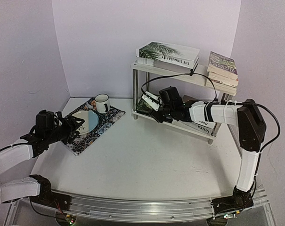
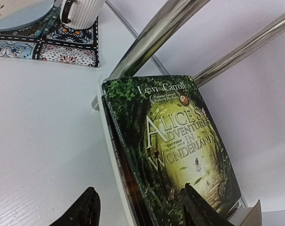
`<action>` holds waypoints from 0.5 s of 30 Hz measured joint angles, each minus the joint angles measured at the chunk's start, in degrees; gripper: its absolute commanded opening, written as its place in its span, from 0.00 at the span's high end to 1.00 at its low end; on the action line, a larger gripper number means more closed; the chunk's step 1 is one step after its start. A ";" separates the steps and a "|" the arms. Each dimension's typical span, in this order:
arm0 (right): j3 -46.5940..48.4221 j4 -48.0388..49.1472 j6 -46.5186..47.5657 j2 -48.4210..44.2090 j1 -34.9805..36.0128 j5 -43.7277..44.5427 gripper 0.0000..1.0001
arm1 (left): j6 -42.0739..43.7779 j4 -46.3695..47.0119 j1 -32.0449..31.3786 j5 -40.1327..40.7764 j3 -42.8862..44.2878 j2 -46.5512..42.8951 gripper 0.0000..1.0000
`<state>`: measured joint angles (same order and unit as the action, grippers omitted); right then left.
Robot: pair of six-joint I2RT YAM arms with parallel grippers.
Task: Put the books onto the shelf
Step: Adjust the book at the book pile on the shelf.
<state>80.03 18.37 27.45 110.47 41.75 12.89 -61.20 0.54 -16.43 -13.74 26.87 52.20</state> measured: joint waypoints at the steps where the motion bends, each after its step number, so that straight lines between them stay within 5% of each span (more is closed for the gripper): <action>1: -1.29 0.15 -0.96 -1.31 0.07 -0.43 0.30 | 0.32 0.00 0.00 0.00 0.00 -0.02 0.23; 5: -7.75 0.96 -5.94 -7.92 0.14 -2.23 0.02 | 2.43 0.00 0.00 -0.02 0.00 0.10 0.22; 7: -11.13 1.42 -8.65 -11.19 0.14 -3.07 0.02 | 3.90 -0.01 0.00 -0.08 0.07 0.50 0.21; 10: -17.09 2.62 -12.15 -16.28 0.14 -4.56 0.02 | 7.04 -0.11 0.00 -0.62 0.45 1.32 0.01; 15: -26.05 3.22 -17.53 -24.20 0.14 -6.12 0.02 | 13.66 0.29 0.00 -1.69 1.88 2.22 0.00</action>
<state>53.98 21.59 9.92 86.27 41.89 6.78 -47.54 0.83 -16.43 -15.42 28.75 54.42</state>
